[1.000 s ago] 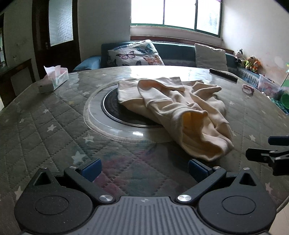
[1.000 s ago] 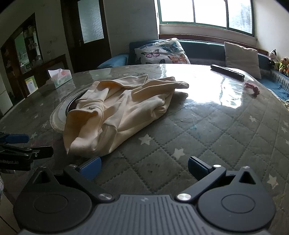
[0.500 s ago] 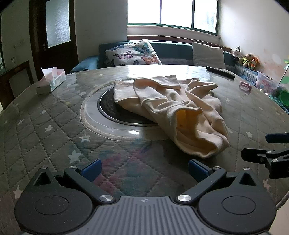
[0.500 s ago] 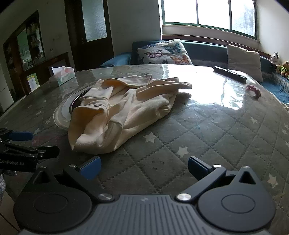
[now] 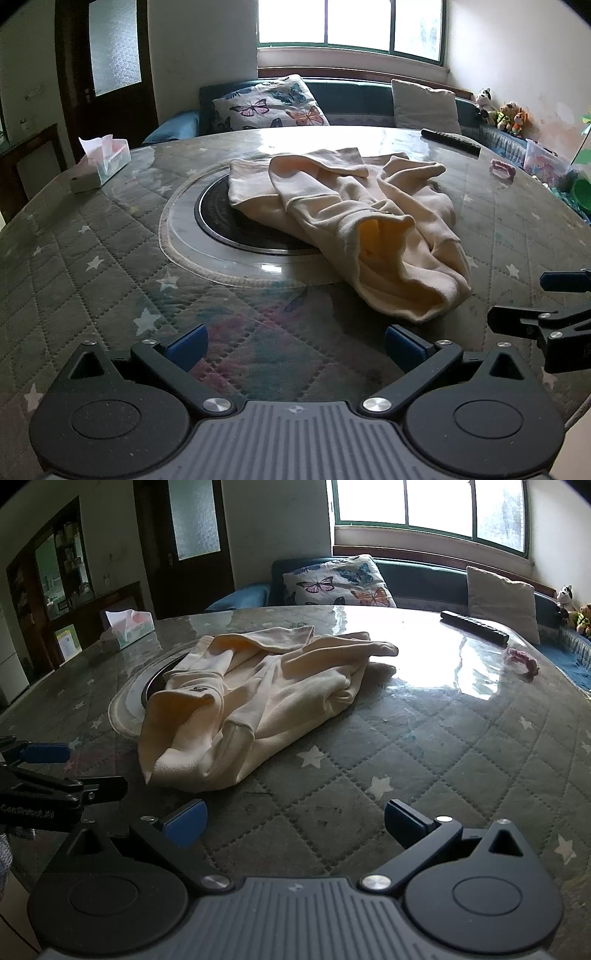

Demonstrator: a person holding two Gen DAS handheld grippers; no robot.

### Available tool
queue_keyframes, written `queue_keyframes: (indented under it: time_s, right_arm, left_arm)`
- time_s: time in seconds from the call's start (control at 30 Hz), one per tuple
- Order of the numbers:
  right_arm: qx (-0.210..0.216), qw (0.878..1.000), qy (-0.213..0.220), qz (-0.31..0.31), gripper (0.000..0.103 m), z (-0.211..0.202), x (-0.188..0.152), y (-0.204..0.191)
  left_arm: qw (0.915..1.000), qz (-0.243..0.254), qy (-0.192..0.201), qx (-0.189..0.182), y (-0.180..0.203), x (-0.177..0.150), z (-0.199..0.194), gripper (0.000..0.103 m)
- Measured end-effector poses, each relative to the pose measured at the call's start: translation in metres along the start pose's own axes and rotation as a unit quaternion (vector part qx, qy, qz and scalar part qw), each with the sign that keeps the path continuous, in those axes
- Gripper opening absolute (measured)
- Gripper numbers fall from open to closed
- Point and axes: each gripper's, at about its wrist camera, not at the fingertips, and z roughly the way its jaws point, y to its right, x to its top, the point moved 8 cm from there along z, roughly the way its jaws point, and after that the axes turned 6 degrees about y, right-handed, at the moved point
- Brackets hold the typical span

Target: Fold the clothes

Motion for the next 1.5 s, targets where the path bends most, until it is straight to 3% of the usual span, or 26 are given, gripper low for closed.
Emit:
queue_keyframes:
  time_s: [0.63,0.93,1.3,1.5]
  right_arm:
    - [0.004,1.0,0.001,-0.004,0.103,0.008,0.013,0.0]
    - [0.006,1.0,0.004,-0.012,0.101,0.018,0.032,0.003]
    - [0.003,1.0,0.015,-0.003,0.097,0.045,0.076,0.021]
    - [-0.001,1.0,0.015,0.001,0.094,0.072,0.099,0.033]
  left_arm:
    - [0.9999,0.008,0.008,0.005,-0.006,0.016,0.007,0.103]
    - [0.9995,0.017,0.024,0.006,-0.016,0.046,0.016,0.102]
    - [0.9985,0.042,0.032,0.016,-0.029,0.102,0.062,0.079]
    - [0.999,0.041,0.016,0.0,-0.033,0.125,0.106,0.078]
